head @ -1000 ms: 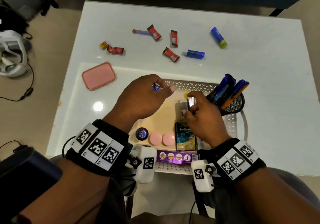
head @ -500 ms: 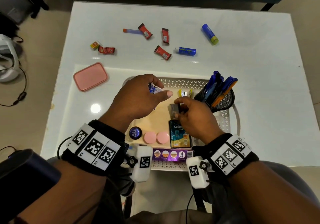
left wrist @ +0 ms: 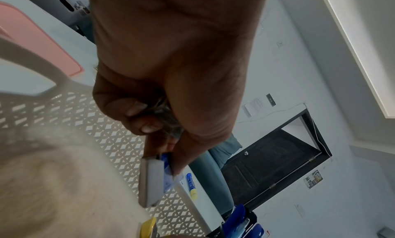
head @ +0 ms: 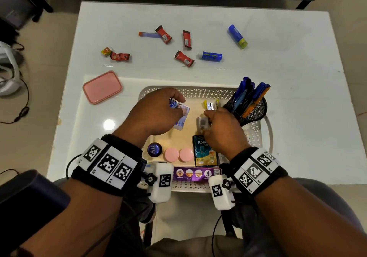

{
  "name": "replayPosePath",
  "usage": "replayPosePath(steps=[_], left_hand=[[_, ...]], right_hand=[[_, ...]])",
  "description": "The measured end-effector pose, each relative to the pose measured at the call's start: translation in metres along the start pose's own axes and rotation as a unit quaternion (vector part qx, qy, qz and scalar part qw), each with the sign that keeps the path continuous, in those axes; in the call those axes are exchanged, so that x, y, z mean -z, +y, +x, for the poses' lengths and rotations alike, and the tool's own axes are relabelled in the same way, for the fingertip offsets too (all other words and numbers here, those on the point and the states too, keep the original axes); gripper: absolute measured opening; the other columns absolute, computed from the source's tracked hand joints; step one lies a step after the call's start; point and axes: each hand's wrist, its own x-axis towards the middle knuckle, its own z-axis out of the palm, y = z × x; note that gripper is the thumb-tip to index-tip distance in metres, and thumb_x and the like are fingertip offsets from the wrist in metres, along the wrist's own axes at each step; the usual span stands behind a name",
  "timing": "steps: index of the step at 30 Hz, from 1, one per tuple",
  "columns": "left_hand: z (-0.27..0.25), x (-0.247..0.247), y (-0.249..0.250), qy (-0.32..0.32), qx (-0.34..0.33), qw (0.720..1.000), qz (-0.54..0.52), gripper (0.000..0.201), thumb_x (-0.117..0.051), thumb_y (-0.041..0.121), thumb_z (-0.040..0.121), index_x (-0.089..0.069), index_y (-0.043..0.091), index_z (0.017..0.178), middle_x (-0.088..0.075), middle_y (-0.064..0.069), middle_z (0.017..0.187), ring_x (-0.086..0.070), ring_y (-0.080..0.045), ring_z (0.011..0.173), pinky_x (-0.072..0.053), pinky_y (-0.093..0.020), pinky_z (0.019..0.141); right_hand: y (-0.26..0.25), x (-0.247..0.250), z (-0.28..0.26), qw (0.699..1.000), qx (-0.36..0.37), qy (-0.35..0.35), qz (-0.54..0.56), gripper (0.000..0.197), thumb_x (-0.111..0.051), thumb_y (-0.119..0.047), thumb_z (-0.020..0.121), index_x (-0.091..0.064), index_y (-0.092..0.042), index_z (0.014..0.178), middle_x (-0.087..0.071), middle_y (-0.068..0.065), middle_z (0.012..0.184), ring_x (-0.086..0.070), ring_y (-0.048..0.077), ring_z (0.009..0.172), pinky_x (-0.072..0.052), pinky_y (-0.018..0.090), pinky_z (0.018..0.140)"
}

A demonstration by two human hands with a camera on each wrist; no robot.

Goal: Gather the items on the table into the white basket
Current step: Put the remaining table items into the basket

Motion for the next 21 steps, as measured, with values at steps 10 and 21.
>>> replayPosePath(steps=[10,21], left_hand=[[0.001,0.001,0.007,0.011,0.007,1.000,0.025,0.020,-0.077,0.039,0.080,-0.058,0.034,0.079,-0.069,0.006,0.092,-0.066,-0.020,0.087,-0.056,-0.036,0.078],[-0.011,0.000,0.015,-0.006,0.011,1.000,0.014,0.022,-0.077,0.035,0.084,-0.062,0.029,0.099,-0.063,0.004,0.114,-0.060,-0.018,0.103,-0.050,-0.033,0.086]], right_hand=[[-0.025,0.029,-0.014,0.974,0.164,0.026,0.154,0.072,-0.079,-0.036,0.075,-0.051,-0.030,0.141,-0.056,-0.008,0.110,-0.060,0.005,0.081,-0.048,0.017,0.073],[-0.029,0.027,-0.017,0.978,0.191,0.050,0.070,0.055,-0.078,-0.053,0.074,-0.065,-0.025,0.120,-0.061,-0.003,0.108,-0.057,0.011,0.089,-0.051,0.033,0.078]])
